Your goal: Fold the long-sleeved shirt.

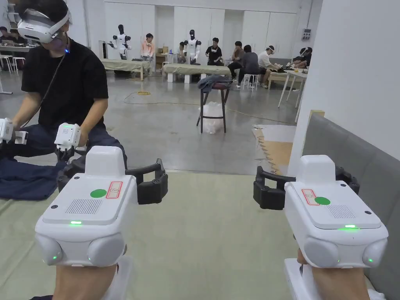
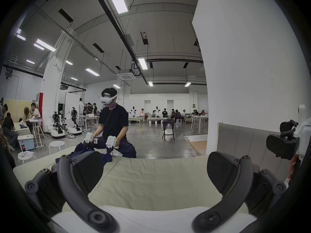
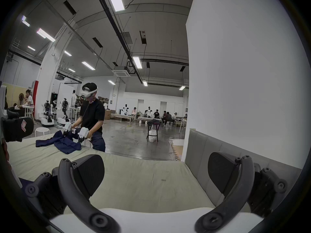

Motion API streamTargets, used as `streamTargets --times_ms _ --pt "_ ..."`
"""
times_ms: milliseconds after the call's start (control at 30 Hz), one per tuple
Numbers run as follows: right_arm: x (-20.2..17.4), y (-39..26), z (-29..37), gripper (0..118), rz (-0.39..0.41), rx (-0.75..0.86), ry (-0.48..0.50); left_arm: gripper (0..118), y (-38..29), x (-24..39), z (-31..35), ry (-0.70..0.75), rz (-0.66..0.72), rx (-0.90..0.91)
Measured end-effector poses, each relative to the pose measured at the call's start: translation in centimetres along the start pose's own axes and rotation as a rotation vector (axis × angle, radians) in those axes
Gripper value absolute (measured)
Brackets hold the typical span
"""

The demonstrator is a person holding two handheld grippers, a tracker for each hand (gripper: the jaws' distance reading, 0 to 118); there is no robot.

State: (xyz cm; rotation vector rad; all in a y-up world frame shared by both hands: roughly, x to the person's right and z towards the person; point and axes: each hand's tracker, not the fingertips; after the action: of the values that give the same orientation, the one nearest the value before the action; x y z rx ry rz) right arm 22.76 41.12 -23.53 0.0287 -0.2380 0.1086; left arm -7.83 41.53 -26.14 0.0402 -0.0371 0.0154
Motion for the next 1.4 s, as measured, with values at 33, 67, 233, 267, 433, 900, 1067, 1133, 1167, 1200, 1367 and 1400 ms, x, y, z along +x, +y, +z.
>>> streamTargets --times_ms 33,67,233,267,433,900,1067,1133,1167,1200,1367,1400 --pt "0.02 -0.01 0.02 118 -0.002 0.001 0.0 111 0.0 0.0 0.01 -0.004 0.003 -0.002" --pt "0.04 -0.02 0.03 118 -0.003 0.001 -0.001 111 -0.03 0.02 0.02 -0.005 -0.002 0.001" --pt "0.3 -0.02 0.16 118 -0.028 -0.006 0.004 111 -0.28 0.01 0.09 -0.008 0.005 0.005" --pt "0.32 -0.06 0.14 118 -0.026 -0.006 0.003 111 -0.27 -0.02 0.08 -0.007 0.007 0.0" --pt "0.5 -0.45 0.04 118 -0.012 -0.008 -0.009 111 -0.25 0.04 0.22 -0.003 -0.013 0.006" --pt "0.3 -0.12 0.12 118 -0.004 -0.002 -0.01 111 0.37 0.17 0.27 -0.004 -0.015 0.017" --pt "0.2 -0.04 0.18 118 0.0 0.002 -0.008 111 0.27 0.2 0.35 -0.003 -0.018 0.019" --pt "0.17 -0.08 0.15 118 0.003 0.001 -0.01 111 0.23 0.18 0.42 0.01 -0.015 0.026" --pt "0.13 -0.17 0.04 118 0.008 -0.005 -0.012 111 0.24 0.17 0.43 0.022 -0.019 0.031" --pt "0.13 -0.24 -0.05 118 0.011 -0.007 -0.014 111 0.28 0.12 0.45 0.021 -0.017 0.034" --pt "0.35 -0.23 -0.02 118 0.0 -0.004 -0.017 111 0.42 -0.1 0.4 0.024 -0.015 0.032" --pt "0.38 -0.21 0.0 118 0.0 -0.002 -0.02 111 0.42 -0.11 0.4 0.028 -0.018 0.033"
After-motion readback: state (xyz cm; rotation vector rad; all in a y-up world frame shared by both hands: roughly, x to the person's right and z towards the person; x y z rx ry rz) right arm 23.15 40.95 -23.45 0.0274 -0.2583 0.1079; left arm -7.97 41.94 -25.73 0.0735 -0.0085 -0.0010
